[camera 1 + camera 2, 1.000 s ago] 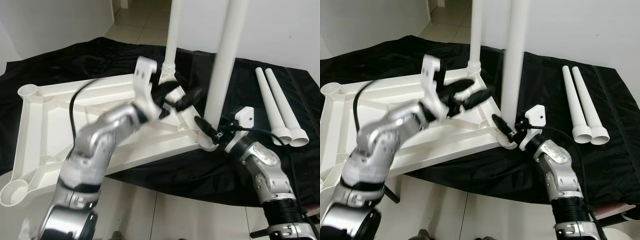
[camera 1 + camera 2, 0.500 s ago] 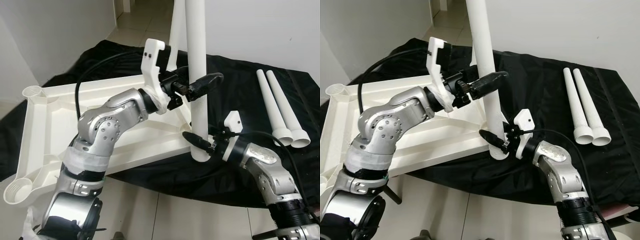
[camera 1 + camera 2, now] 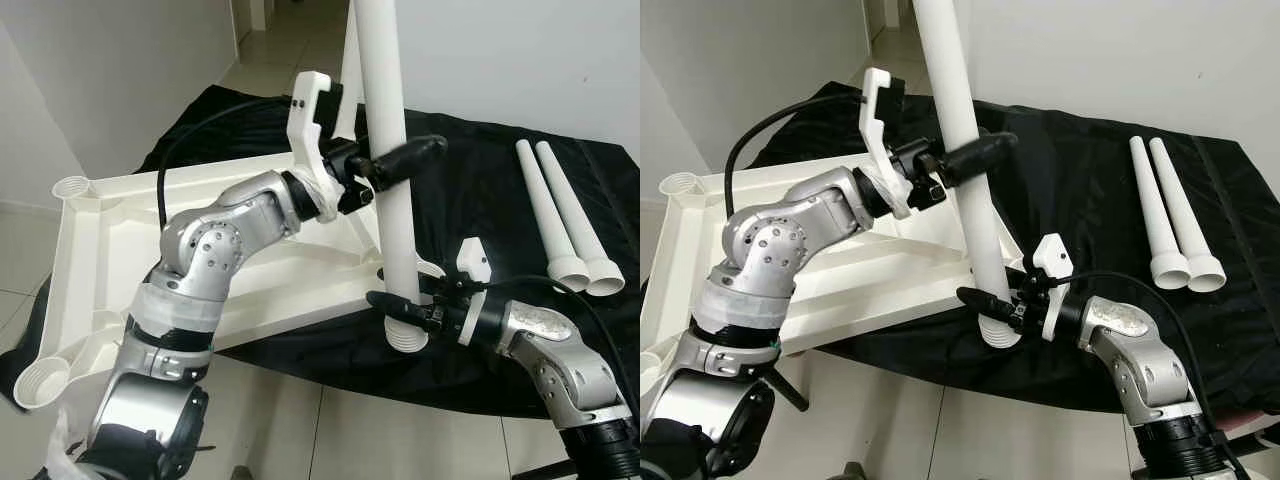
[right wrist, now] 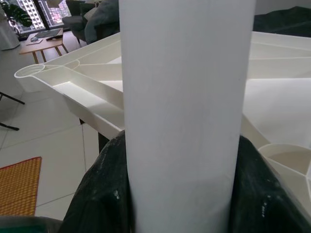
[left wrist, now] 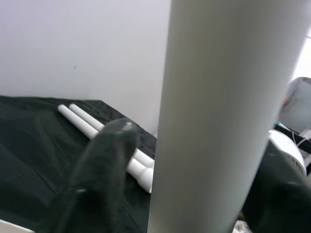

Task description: Building children table

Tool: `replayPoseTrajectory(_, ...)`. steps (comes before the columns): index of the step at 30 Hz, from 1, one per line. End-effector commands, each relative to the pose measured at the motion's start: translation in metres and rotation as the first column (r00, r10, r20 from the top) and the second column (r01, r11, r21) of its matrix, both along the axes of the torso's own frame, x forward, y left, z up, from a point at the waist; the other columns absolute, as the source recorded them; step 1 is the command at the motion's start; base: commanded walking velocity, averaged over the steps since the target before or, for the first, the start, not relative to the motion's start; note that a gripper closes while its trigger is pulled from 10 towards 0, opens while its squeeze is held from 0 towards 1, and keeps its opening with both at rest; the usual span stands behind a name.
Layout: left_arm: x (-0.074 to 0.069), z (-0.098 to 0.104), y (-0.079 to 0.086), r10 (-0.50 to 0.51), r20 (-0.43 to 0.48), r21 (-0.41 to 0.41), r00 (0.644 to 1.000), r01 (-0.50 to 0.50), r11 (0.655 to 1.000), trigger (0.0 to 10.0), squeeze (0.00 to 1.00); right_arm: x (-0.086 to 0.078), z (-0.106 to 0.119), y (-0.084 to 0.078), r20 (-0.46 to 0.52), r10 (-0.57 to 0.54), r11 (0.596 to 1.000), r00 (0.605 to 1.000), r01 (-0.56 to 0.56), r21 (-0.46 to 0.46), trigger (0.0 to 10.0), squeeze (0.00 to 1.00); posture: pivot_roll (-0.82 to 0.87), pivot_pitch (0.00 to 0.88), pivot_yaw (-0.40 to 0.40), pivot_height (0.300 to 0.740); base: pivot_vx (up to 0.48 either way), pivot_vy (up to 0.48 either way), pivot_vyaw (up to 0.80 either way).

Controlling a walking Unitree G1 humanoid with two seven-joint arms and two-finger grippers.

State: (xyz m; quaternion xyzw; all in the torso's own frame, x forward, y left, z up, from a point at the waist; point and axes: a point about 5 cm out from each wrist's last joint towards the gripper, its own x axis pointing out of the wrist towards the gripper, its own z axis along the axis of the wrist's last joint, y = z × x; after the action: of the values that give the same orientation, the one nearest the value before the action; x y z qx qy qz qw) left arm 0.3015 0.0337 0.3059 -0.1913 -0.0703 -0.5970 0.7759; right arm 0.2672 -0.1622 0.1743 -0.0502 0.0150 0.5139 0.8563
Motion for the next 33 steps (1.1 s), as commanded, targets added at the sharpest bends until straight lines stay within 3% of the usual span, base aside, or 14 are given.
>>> replayPoseTrajectory(1,-0.012,0.007,-0.003,-0.214,0.103,-0.019,0.971,0.217,0.976,0.0,0.0,-0.003,0.005,-0.002,0.005,0.016,1.0,1.0,-0.016,0.008,10.0,0.0,-0.01,0.035,-0.011,0.74,0.0,0.0,0.0)
replayPoseTrajectory(9,-0.009,0.01,-0.002,-0.166,0.111,0.018,0.98,0.165,0.986,0.0,0.0,0.003,0.01,0.002,-0.014,0.006,0.999,1.0,-0.006,0.036,10.0,0.0,-0.01,0.043,-0.001,0.74,0.0,0.0,0.0)
replayPoseTrajectory(10,-0.007,0.011,-0.003,-0.151,0.113,0.038,0.982,0.147,0.988,0.9,0.0,0.004,0.011,0.001,-0.017,-0.002,0.999,1.0,0.003,0.044,10.0,0.0,-0.01,0.045,0.004,0.74,0.0,0.0,0.0)
replayPoseTrajectory(11,-0.007,0.011,-0.003,-0.151,0.113,0.038,0.982,0.147,0.988,0.9,0.0,0.004,0.011,0.001,-0.017,-0.002,0.999,1.0,0.003,0.044,10.0,0.0,-0.01,0.045,0.004,0.74,0.0,0.0,0.0)
replayPoseTrajectory(12,-0.004,0.01,-0.005,-0.122,0.102,0.092,0.987,0.113,0.989,10.0,0.0,0.006,0.014,-0.001,-0.012,-0.024,0.998,1.0,0.024,0.057,10.0,0.0,-0.01,0.051,0.012,0.74,0.0,0.0,0.0)
replayPoseTrajectory(14,-0.003,0.01,-0.006,-0.113,0.096,0.104,0.989,0.103,0.989,10.0,0.0,0.007,0.014,-0.003,-0.009,-0.036,0.997,0.999,0.037,0.061,10.0,0.0,-0.02,0.053,0.013,0.74,0.0,0.0,0.0)
replayPoseTrajectory(15,0.0,0.008,-0.007,-0.095,0.083,0.159,0.992,0.081,0.984,10.0,0.0,0.01,0.015,-0.003,0.012,-0.069,0.995,0.998,0.068,0.069,10.0,0.38,-0.02,0.051,0.014,0.74,0.0,0.0,0.0)
replayPoseTrajectory(16,0.002,0.007,-0.009,-0.082,0.076,0.195,0.994,0.066,0.978,10.0,0.0,0.012,0.016,-0.004,0.026,-0.093,0.993,0.995,0.091,0.074,10.0,0.38,-0.02,0.051,0.013,0.74,0.0,0.0,0.0)
replayPoseTrajectory(17,0.006,0.008,-0.01,-0.054,0.057,0.21,0.997,0.041,0.977,10.0,0.0,0.014,0.018,-0.004,0.03,-0.12,0.988,0.992,0.116,0.101,10.0,1.0,-0.01,0.046,0.009,0.74,0.0,0.0,0.0)
replayPoseTrajectory(22,0.016,0.014,-0.011,0.007,0.013,0.219,1.0,-0.01,0.976,10.0,0.0,0.022,0.02,-0.004,0.061,-0.218,0.968,0.974,0.207,0.14,10.0,1.0,-0.01,0.04,0.001,0.74,0.0,0.0,0.0)
replayPoseTrajectory(24,0.024,0.023,-0.014,0.09,0.026,0.239,0.996,-0.094,0.967,10.0,0.0,0.028,0.02,-0.003,0.088,-0.284,0.952,0.955,0.27,0.147,10.0,1.0,-0.01,0.034,0.009,0.74,0.0,0.0,0.0)
replayPoseTrajectory(29,0.029,0.035,-0.017,0.16,0.026,0.201,0.987,-0.162,0.966,10.0,0.0,0.036,0.018,0.003,0.092,-0.369,0.92,0.925,0.35,0.175,10.0,1.0,-0.03,0.028,0.016,0.74,0.0,0.0,0.0)
replayPoseTrajectory(30,0.032,0.039,-0.019,0.201,0.025,0.199,0.979,-0.202,0.959,10.0,0.0,0.038,0.018,0.008,0.086,-0.392,0.909,0.916,0.371,0.19,10.0,0.0,-0.03,0.028,0.027,0.74,0.0,0.0,0.0)
replayPoseTrajectory(33,0.036,0.054,-0.02,0.288,0.085,0.189,0.954,-0.299,0.935,10.0,0.0,0.045,0.016,0.016,0.085,-0.487,0.862,0.869,0.463,0.206,10.0,0.0,-0.04,0.019,0.019,0.74,0.0,0.0,0.0)
